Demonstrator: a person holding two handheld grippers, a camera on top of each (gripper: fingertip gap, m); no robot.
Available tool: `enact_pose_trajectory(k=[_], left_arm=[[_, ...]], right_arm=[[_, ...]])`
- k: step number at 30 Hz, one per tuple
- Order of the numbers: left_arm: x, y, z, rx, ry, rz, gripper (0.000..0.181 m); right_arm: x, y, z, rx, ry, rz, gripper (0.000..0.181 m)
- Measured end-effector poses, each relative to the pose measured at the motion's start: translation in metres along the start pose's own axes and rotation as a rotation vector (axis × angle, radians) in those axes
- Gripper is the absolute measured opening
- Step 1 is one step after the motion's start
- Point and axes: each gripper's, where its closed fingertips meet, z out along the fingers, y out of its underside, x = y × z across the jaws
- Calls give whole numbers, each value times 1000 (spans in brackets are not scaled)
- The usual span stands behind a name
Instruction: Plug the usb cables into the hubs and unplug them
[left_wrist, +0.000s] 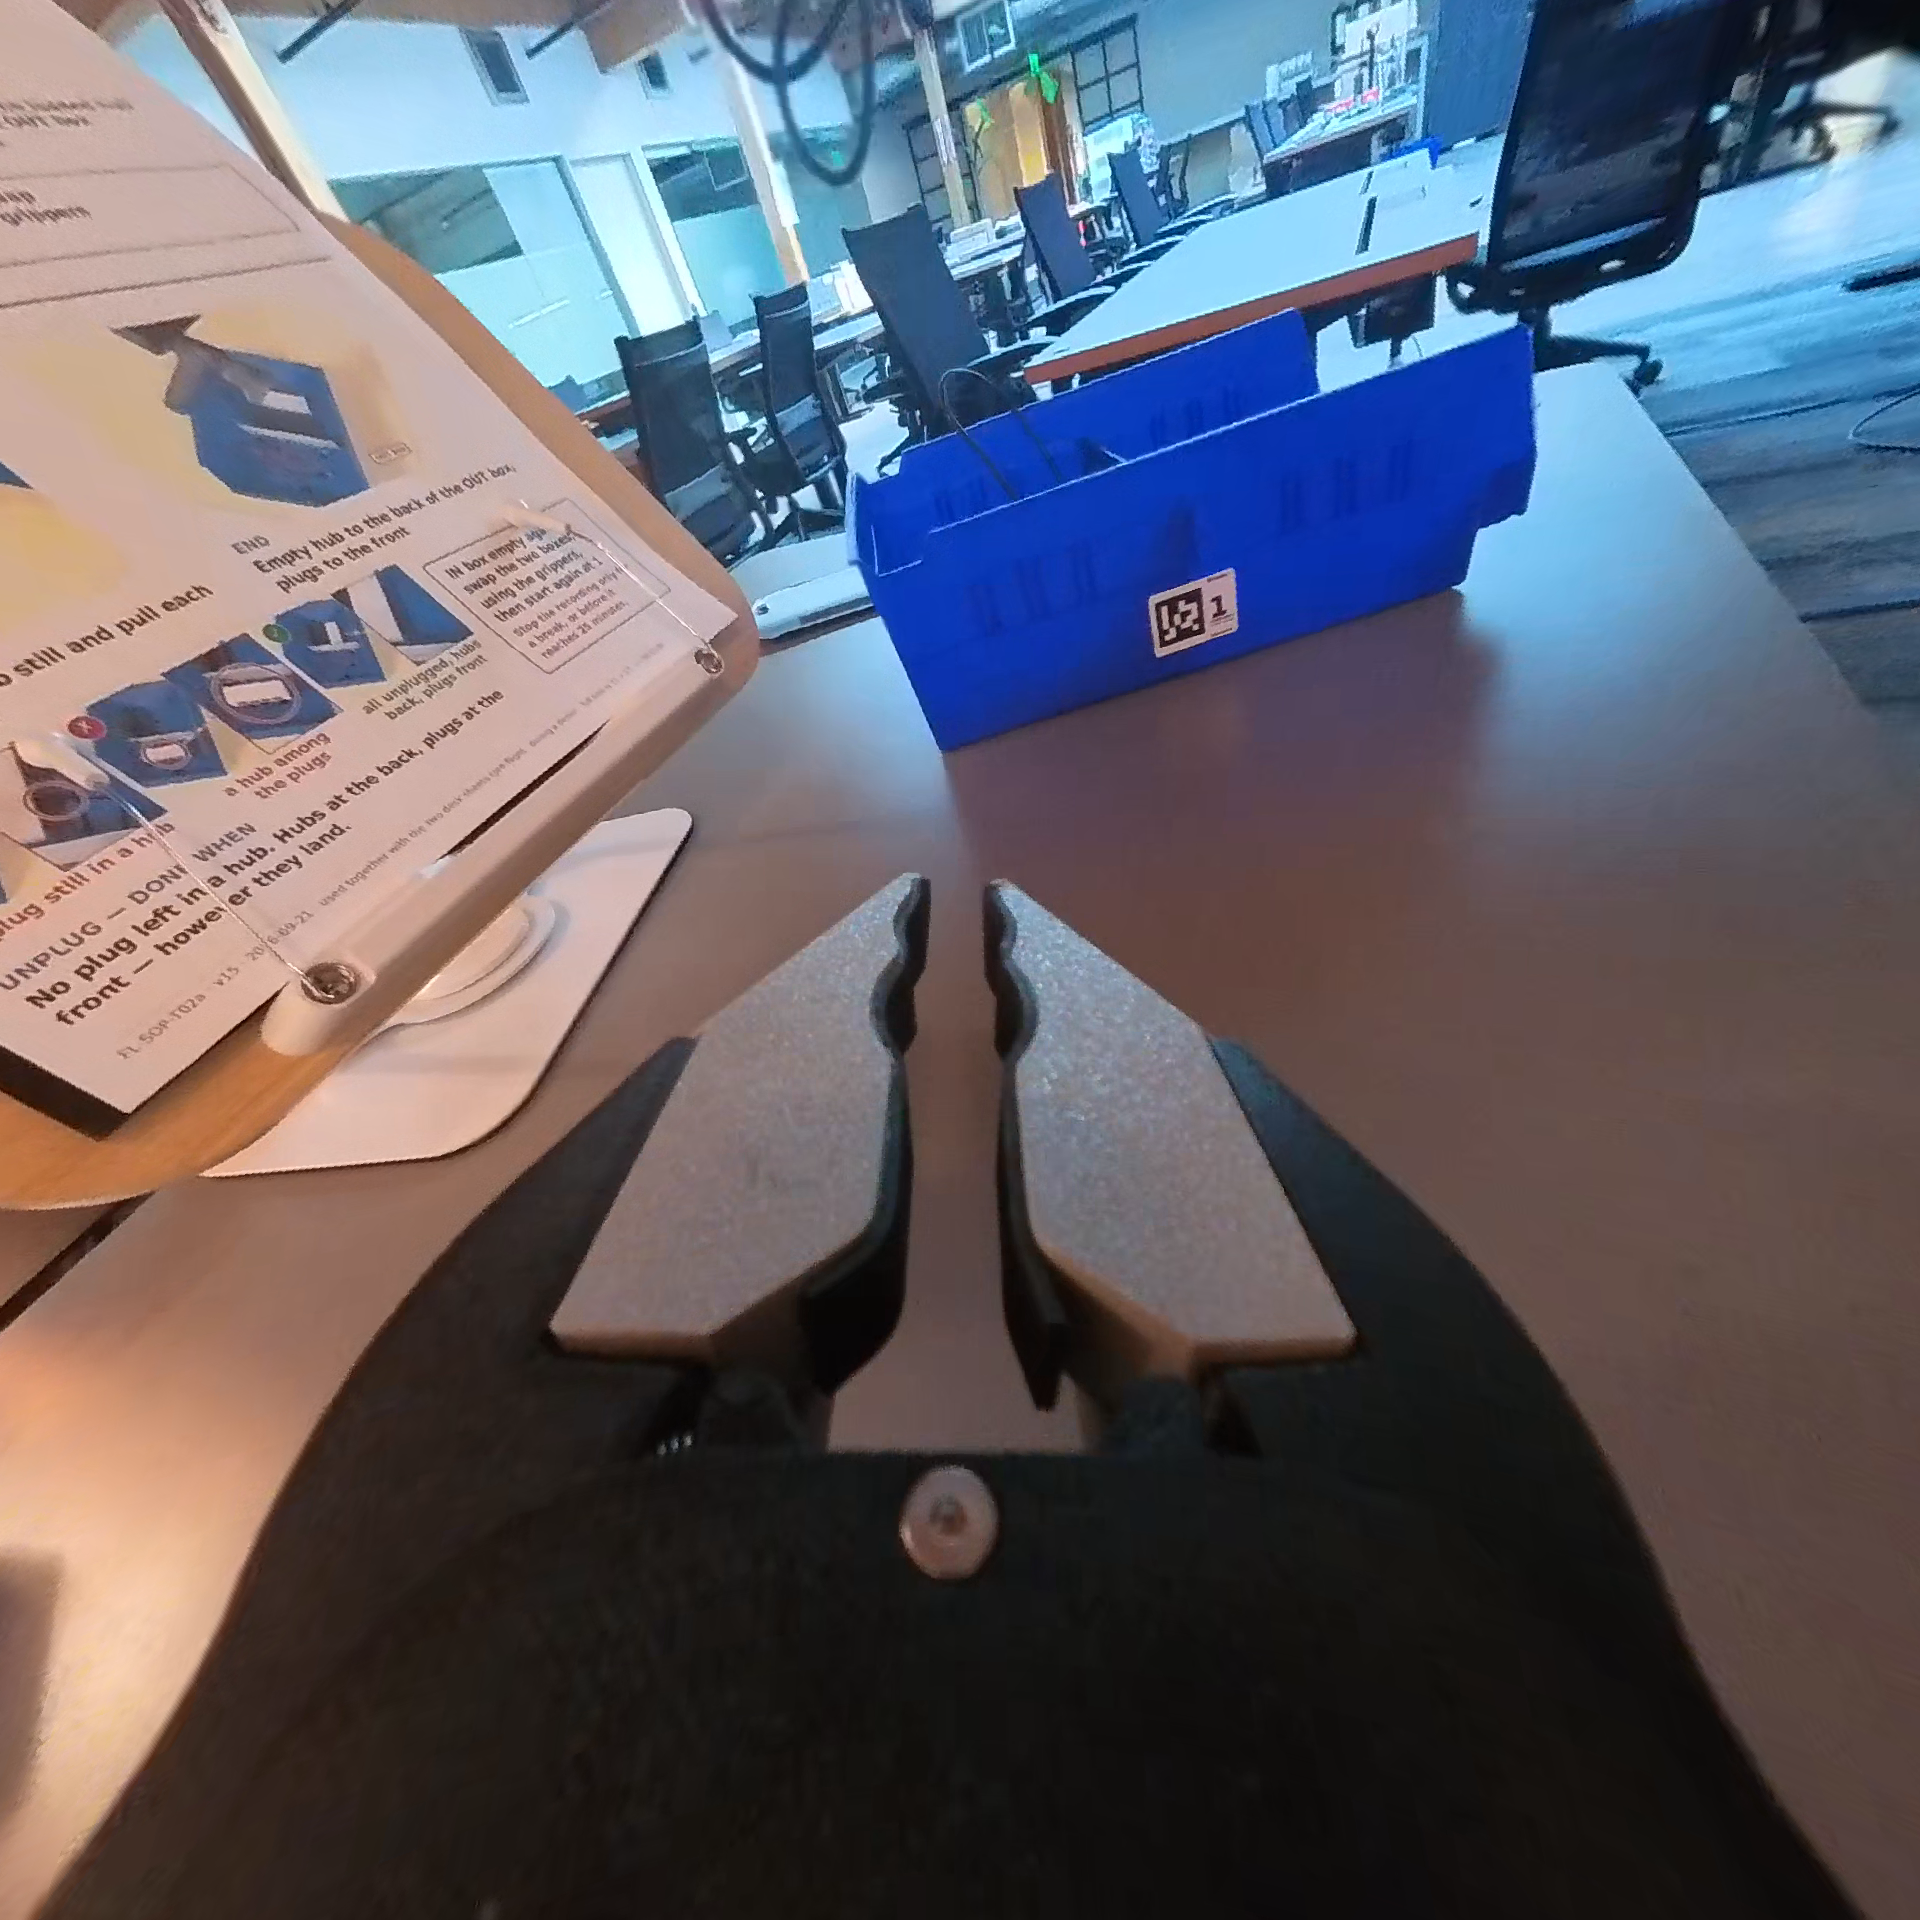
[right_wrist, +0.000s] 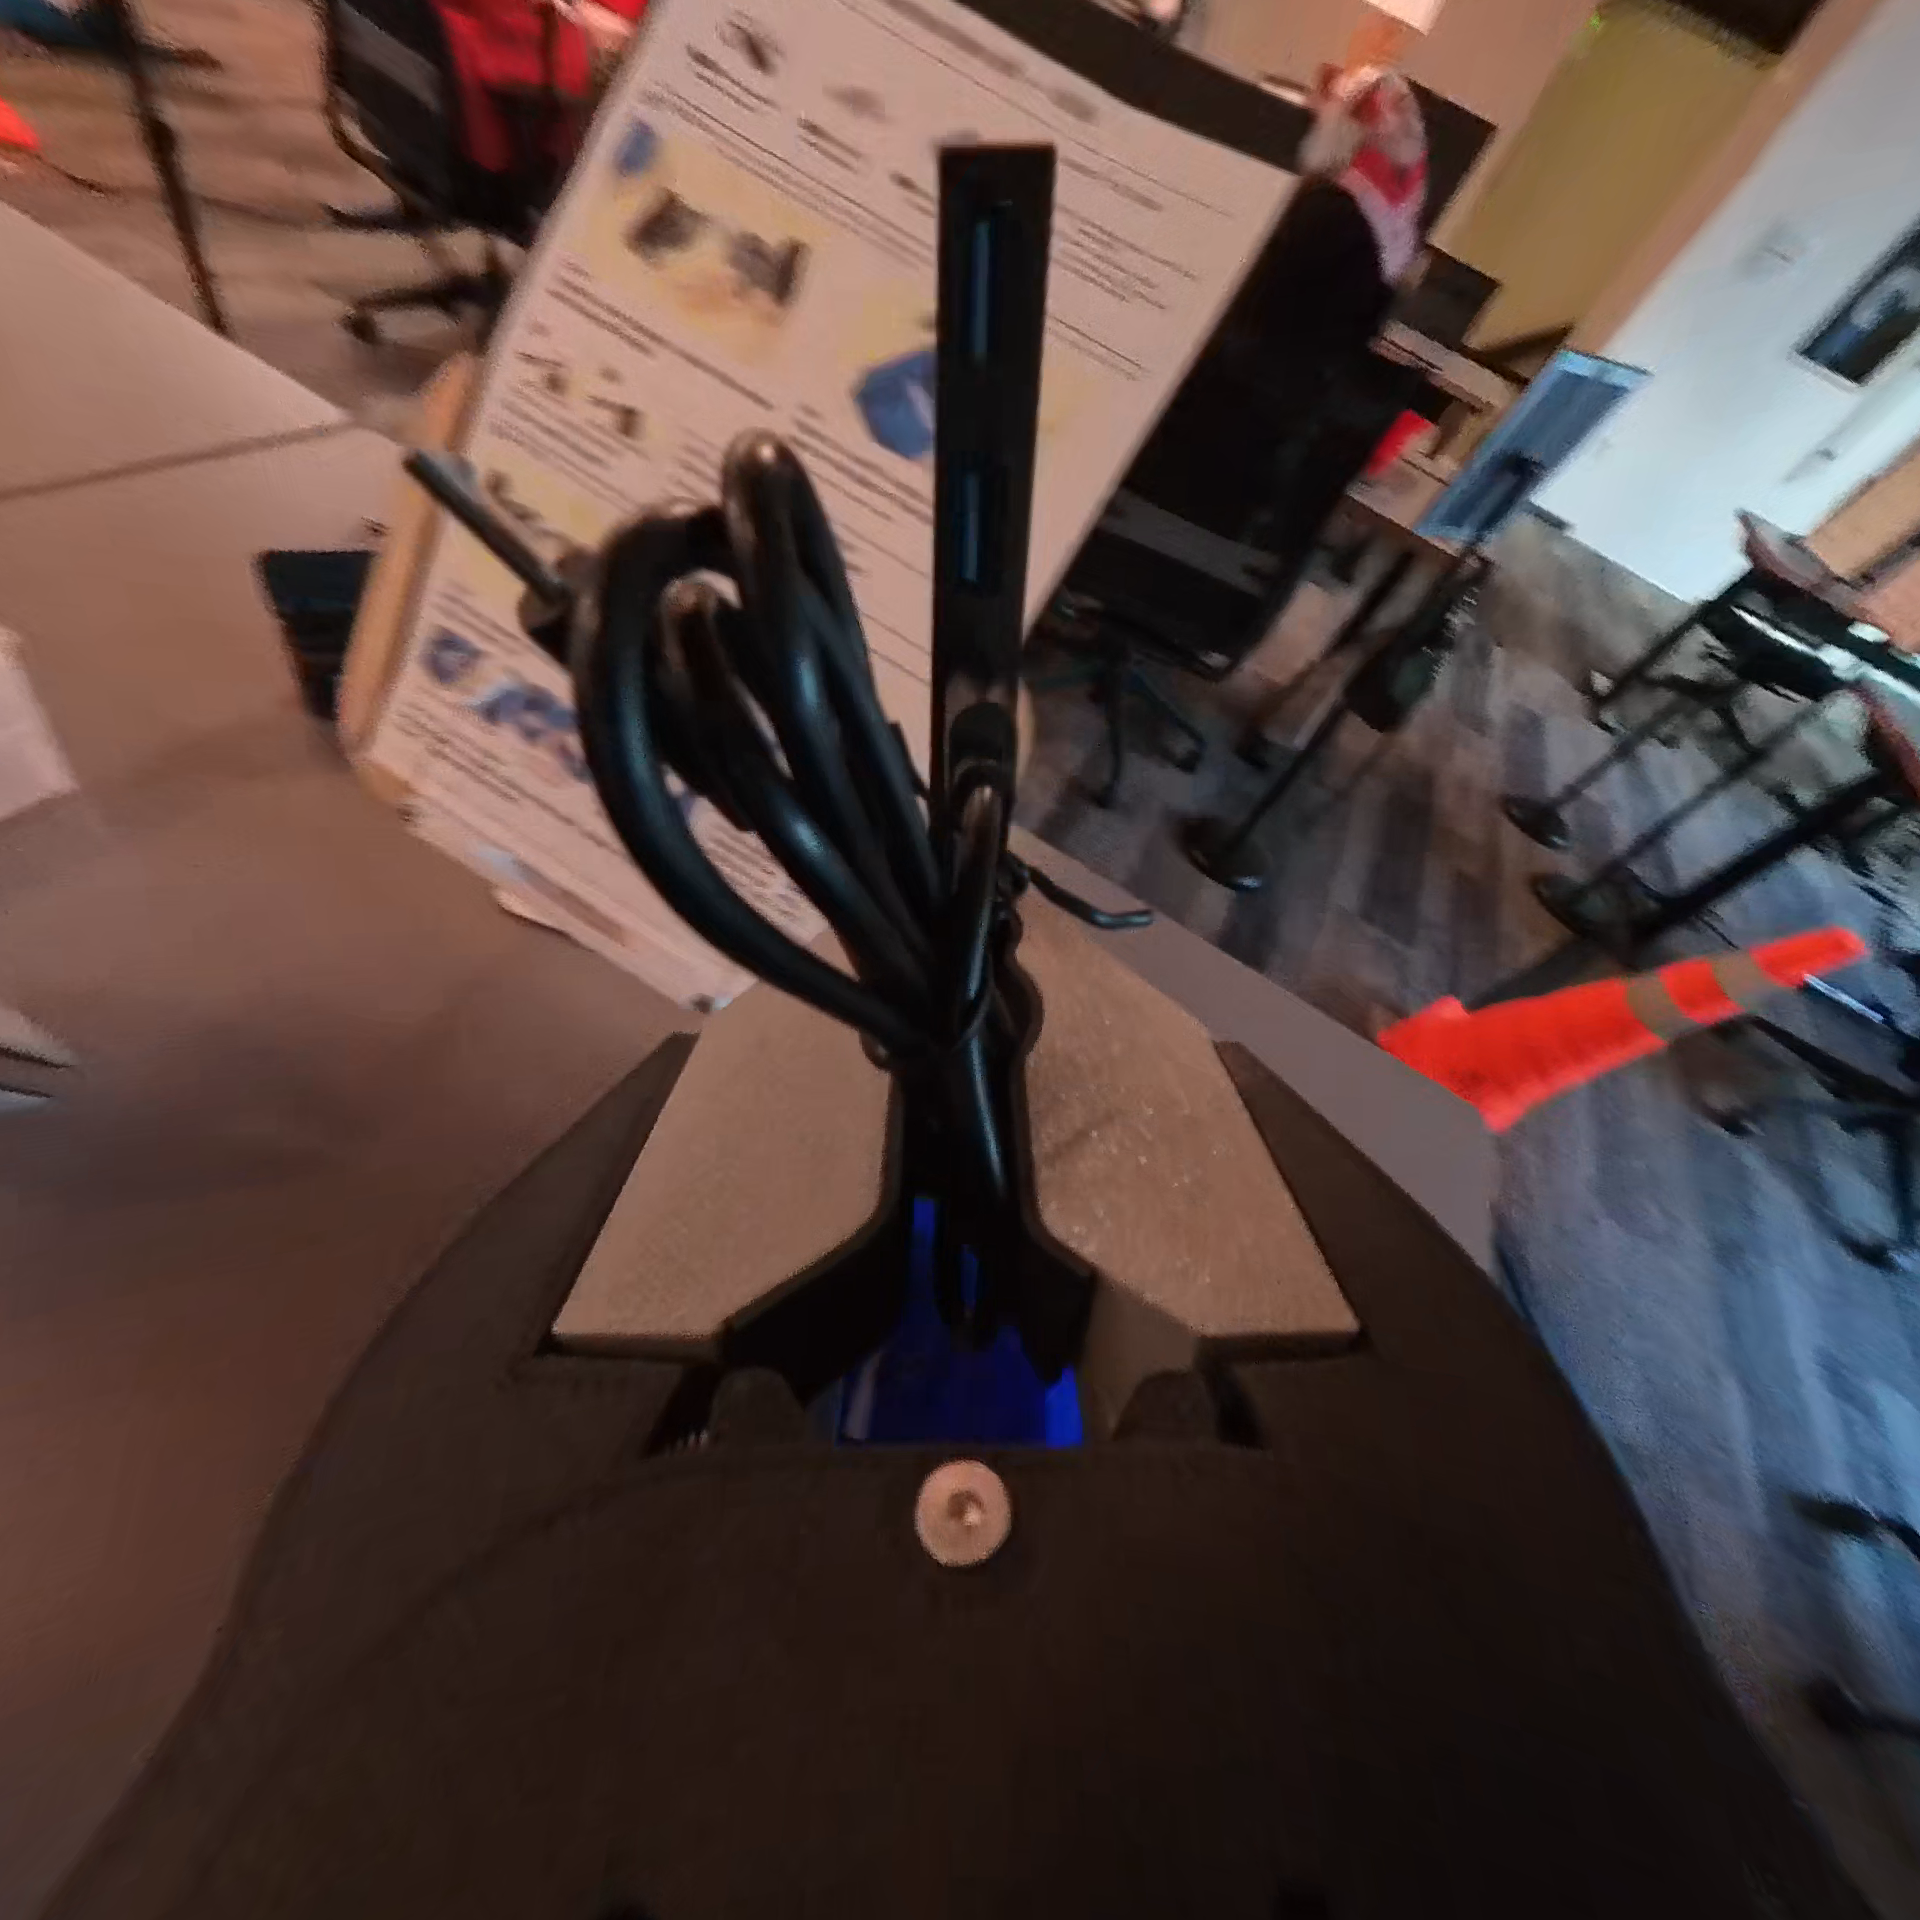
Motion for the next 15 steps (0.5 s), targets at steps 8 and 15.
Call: enact_pose_trajectory(k=[8,15], left_arm=[[-4,-11,-6,34,-17,-5,3],[-1,-1,-2,-19,-8,4,2]], right_arm=[[25,104,54,-321,-61,43,10],[-16,296,76,-1106,-211,-158,11]])
